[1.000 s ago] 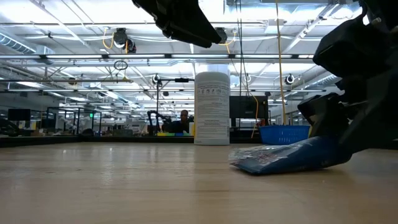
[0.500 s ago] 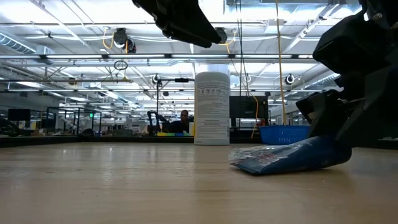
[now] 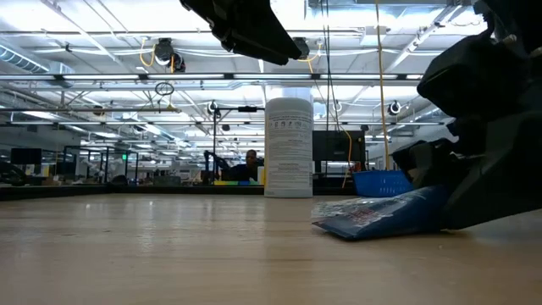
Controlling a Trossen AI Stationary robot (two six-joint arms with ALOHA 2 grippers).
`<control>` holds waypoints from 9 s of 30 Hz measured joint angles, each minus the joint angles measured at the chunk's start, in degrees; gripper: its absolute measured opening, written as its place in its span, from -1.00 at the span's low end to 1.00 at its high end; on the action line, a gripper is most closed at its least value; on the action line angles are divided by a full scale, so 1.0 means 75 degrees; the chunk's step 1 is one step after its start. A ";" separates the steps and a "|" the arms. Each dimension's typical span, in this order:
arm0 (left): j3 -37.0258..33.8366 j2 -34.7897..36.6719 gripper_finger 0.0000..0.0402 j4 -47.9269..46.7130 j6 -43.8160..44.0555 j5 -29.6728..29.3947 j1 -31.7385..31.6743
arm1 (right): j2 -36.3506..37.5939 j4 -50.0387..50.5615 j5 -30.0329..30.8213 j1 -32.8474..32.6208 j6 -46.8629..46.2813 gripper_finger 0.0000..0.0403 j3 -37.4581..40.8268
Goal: Pick & Place Travel size toiletries
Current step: Put the blue shave cream into the top yellow bin, then stack the black hairbrush on top of the black hairbrush in the bottom blue bin
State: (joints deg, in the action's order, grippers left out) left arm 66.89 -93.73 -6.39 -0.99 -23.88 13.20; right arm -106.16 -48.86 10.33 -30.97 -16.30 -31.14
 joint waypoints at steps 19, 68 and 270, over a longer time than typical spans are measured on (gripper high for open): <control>0.0000 0.0000 0.27 -0.0006 -0.0003 0.0000 0.0000 | 0.0842 0.1124 -0.0324 -0.0010 0.0093 -0.42 -0.0072; 0.0000 0.0000 0.27 0.0021 0.0026 0.0000 -0.0001 | 0.8121 1.0965 0.5591 0.6808 -0.2136 -0.42 0.0073; -0.0008 -0.0931 0.27 -0.0051 0.1218 0.0424 -0.0243 | 0.5001 0.4141 0.4963 0.0523 0.3201 -1.00 0.0813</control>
State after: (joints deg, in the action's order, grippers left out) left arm 66.83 -100.72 -6.78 8.14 -20.70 11.38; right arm -68.65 -17.80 47.55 -27.04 7.70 -25.05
